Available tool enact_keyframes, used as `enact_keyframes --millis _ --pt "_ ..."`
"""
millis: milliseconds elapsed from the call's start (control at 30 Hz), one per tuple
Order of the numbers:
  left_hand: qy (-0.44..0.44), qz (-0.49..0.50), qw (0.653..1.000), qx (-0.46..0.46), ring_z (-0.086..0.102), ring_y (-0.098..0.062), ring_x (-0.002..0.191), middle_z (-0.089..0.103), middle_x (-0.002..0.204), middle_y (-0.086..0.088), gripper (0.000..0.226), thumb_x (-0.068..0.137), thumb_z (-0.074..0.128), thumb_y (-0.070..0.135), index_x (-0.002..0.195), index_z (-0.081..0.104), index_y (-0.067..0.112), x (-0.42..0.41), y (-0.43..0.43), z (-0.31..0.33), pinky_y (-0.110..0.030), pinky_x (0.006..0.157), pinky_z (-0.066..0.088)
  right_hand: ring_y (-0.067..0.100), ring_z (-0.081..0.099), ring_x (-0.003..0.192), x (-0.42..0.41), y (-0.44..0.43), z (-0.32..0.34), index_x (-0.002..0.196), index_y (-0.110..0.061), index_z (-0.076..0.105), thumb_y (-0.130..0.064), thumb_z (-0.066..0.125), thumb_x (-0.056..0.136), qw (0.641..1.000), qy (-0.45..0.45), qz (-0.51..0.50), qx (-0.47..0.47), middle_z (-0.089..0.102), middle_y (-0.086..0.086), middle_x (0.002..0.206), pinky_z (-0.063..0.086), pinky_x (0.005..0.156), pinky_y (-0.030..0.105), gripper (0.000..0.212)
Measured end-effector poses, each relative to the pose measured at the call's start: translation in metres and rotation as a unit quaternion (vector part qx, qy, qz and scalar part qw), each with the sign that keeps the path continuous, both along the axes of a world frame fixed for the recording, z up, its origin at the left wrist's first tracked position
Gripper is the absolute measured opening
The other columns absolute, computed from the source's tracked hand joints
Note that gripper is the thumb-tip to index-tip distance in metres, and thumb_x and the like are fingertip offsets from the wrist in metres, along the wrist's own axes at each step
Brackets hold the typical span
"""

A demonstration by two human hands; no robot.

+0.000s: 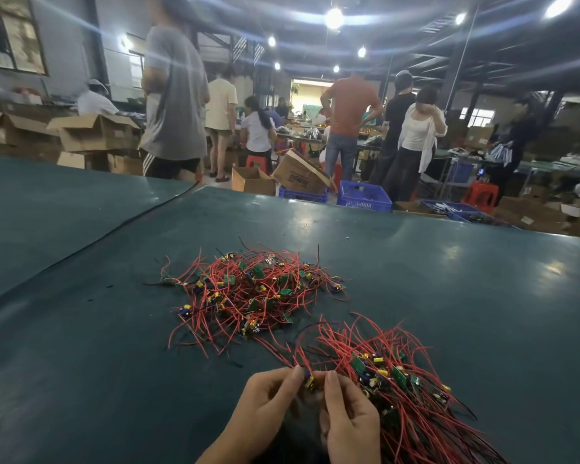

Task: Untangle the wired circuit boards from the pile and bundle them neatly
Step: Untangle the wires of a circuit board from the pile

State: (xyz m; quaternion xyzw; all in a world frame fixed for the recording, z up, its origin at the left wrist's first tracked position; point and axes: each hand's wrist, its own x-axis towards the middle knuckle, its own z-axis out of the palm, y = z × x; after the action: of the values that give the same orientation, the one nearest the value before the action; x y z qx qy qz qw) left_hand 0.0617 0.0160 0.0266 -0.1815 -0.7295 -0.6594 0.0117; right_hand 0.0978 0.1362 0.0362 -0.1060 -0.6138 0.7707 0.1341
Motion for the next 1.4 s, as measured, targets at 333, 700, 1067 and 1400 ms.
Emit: enact_keyframes --millis 333,700,1067,1400 --pt "-0.091 0.072 0.984 0.133 0.055 -0.015 0.054 0.063 0.058 -0.009 0.040 0.075 0.064 0.041 0.075 0.075 0.003 -0.004 -0.003 0.004 -0.021 0.053 0.043 0.005 0.046 0.037 -0.003 -0.001 -0.003 0.076 -0.010 0.075 -0.012 0.060 0.091 0.999 -0.009 -0.037 0.026 0.055 0.000 0.046 0.037 0.039 0.015 0.021" --pt "-0.155 0.132 0.942 0.267 0.050 -0.008 0.053 0.069 0.069 -0.006 0.029 0.078 0.062 0.032 0.083 0.078 0.009 -0.007 -0.007 0.012 -0.024 0.055 0.036 0.005 0.035 0.033 -0.005 0.017 0.008 0.084 -0.010 0.073 -0.010 0.056 0.092 0.984 0.060 -0.150 -0.079 0.066 0.001 0.062 0.027 0.030 0.018 0.018" --pt "-0.211 0.072 0.942 0.253 0.068 -0.025 0.063 0.071 0.082 -0.025 0.028 0.061 0.077 0.026 0.076 0.069 0.004 -0.001 0.005 0.009 -0.023 0.045 0.050 0.006 0.036 0.034 -0.005 0.012 0.004 0.087 -0.012 0.075 -0.015 0.059 0.090 0.985 0.053 -0.148 -0.068 0.062 -0.002 0.057 0.032 0.034 0.019 0.017" --pt "-0.202 0.094 0.938 0.265 0.071 -0.024 0.063 0.071 0.077 -0.023 0.027 0.057 0.080 0.026 0.070 0.071 0.004 -0.004 0.004 0.006 -0.021 0.046 0.052 0.003 0.050 0.041 -0.004 0.001 -0.002 0.066 -0.034 0.078 -0.020 0.064 0.090 0.993 0.028 -0.082 0.083 0.062 -0.008 0.052 0.040 0.043 0.013 0.031"
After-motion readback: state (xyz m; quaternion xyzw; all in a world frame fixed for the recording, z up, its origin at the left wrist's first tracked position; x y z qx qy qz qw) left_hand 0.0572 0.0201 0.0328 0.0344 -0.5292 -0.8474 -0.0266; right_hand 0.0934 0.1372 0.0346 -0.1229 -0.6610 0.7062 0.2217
